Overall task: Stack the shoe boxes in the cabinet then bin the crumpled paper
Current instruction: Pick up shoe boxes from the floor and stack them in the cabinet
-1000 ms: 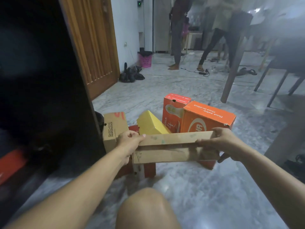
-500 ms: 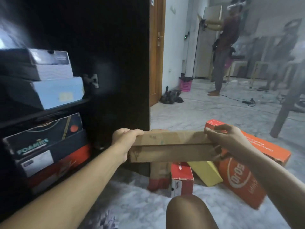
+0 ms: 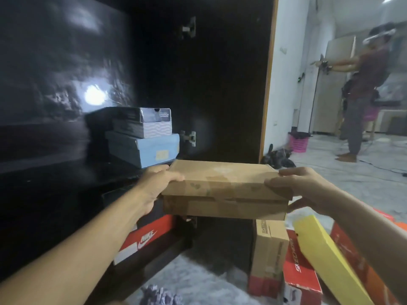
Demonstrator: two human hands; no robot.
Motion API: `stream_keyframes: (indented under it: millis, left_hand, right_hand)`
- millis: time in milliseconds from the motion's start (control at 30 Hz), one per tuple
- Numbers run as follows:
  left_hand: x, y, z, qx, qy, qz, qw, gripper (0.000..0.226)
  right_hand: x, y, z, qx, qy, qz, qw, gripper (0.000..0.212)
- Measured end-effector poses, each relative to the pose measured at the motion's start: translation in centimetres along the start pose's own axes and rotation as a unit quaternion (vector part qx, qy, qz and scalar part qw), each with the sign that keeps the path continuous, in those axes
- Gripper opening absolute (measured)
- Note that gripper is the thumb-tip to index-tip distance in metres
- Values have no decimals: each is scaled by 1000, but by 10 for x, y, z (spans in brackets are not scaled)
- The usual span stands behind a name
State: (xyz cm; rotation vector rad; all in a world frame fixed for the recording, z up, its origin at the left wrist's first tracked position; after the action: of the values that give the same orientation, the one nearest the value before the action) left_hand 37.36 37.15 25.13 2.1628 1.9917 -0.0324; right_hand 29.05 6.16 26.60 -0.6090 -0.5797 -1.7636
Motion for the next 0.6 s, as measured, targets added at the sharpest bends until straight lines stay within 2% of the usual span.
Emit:
stream_keyframes:
  millis: [67, 167, 300, 333, 467, 600]
  left_hand:
    - [11, 0, -17, -24, -5, -10, 1000, 19]
    - [24, 10, -46, -57, 11, -20, 998, 22]
    - [39, 33, -90, -102, 19, -44, 994, 29]
    - [42, 41, -102, -111, 21, -49, 992, 37]
    - [56, 72, -142, -148, 10, -77, 986, 83]
    - [71, 106, -173, -161, 2, -104, 982, 82]
  right_hand:
    - [-3, 10, 17, 23, 5, 3, 1000, 34]
    - [-3, 23, 47, 65, 20, 9, 998, 39]
    - [2, 38, 92, 102, 53, -6, 993, 72]
    - [4, 41, 103, 111, 59, -16, 992, 68]
    - [7, 59, 142, 162, 82, -42, 982, 29]
    - [1, 83, 177, 186, 97, -71, 975, 21]
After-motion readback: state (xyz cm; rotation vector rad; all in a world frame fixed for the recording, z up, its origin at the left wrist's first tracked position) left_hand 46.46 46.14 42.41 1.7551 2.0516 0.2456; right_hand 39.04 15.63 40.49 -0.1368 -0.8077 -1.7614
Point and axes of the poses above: each hand's wrist, its own y-axis towards the middle knuckle, its own x-axis out of the back of the hand, z = x × y, the point moved 3 cm from there along y, towards the middle knuckle, and after that the axes turned 14 degrees about -y, right-handed, at the moved point
